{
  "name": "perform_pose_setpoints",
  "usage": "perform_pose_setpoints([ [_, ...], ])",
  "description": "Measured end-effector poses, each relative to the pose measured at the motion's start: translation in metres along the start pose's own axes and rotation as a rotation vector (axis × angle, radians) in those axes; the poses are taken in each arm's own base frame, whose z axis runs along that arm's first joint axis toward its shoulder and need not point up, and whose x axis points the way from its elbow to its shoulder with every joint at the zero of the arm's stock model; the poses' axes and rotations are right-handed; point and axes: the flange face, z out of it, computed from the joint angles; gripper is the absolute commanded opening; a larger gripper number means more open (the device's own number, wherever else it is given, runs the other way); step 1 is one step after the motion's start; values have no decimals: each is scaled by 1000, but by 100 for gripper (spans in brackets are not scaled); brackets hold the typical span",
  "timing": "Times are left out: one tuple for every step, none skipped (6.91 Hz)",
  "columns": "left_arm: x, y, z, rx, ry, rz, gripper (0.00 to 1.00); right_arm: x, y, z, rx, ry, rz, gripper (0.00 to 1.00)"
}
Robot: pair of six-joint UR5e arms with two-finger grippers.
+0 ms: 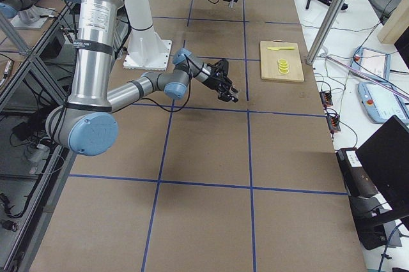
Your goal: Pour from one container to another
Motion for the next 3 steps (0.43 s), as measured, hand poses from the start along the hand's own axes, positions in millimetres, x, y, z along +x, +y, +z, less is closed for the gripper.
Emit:
perform_pose_setpoints([
  [-8,8,-5,41,-27,4,0,0,1,1,1,0,17,0],
  [-12,22,-12,71,-43,21,0,0,1,1,2,-3,43,0],
  [-12,40,-20,85,-48,35,0,1,2,2,4,-3,65,0],
])
